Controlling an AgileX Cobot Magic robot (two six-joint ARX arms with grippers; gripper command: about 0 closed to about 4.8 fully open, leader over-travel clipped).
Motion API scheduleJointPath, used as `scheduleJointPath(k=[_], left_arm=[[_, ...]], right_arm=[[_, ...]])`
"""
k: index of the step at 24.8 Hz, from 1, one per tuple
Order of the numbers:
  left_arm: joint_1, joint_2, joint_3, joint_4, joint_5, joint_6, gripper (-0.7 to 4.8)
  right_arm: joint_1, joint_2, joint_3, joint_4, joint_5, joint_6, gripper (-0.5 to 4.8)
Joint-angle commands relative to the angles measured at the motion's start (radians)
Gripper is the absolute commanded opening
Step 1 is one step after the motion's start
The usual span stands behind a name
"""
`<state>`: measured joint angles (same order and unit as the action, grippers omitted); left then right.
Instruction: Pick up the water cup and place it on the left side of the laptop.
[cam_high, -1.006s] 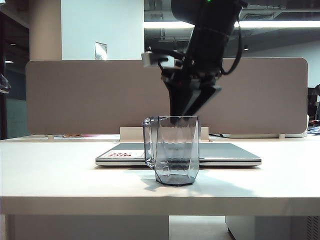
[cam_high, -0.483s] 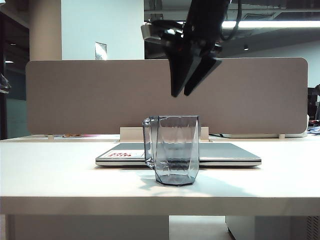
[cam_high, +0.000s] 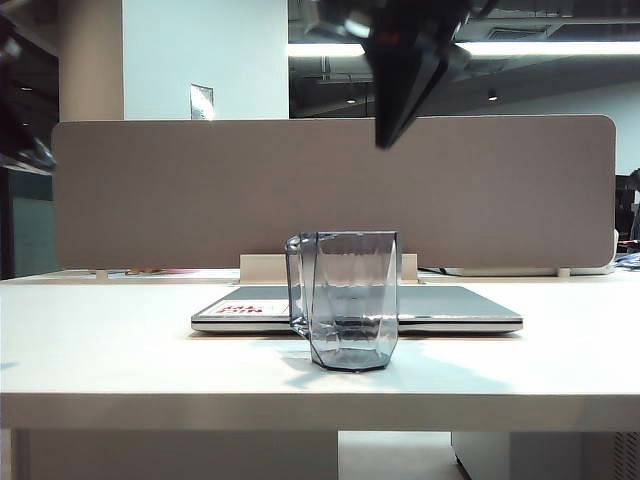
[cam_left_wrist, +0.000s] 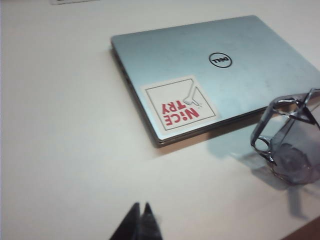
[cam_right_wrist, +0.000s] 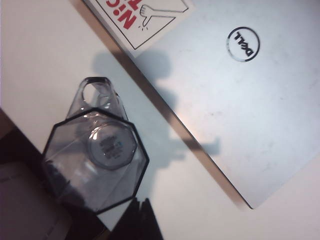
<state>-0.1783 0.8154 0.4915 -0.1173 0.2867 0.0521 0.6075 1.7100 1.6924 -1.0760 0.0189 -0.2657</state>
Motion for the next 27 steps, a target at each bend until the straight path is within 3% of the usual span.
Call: scheduleJointPath(k=[1, 5, 10, 15, 24, 27], left_arm=[[-0.07, 0.082, 0.006, 0.1, 0.005, 0.0, -0.05], [-0.133, 0.195, 0.006, 0.237, 0.007, 0.0, -0.05], [-0.134, 0.297, 0.006, 0.332, 0.057, -0.001, -0.03], [-0.141, 0.368, 0.006, 0.411, 0.127, -0.001, 0.35], [-0.272, 0.521, 0.033, 0.56, 0.046, 0.001, 0.38], [-0.292, 0.589, 0.082, 0.56, 0.043, 0.001, 1.02]], right_arm=[[-0.004, -0.069, 0.007, 0.003, 0.005, 0.025, -0.06], [-0.014, -0.153, 0.006, 0.002, 0.005, 0.057, -0.06], [-0.037, -0.234, -0.005, -0.031, 0.004, 0.09, -0.06], [-0.047, -0.288, -0.037, -0.048, 0.005, 0.102, -0.06], [-0.088, -0.448, -0.245, -0.043, 0.005, 0.143, -0.06], [-0.089, -0.498, -0.298, -0.034, 0.005, 0.143, -0.06]])
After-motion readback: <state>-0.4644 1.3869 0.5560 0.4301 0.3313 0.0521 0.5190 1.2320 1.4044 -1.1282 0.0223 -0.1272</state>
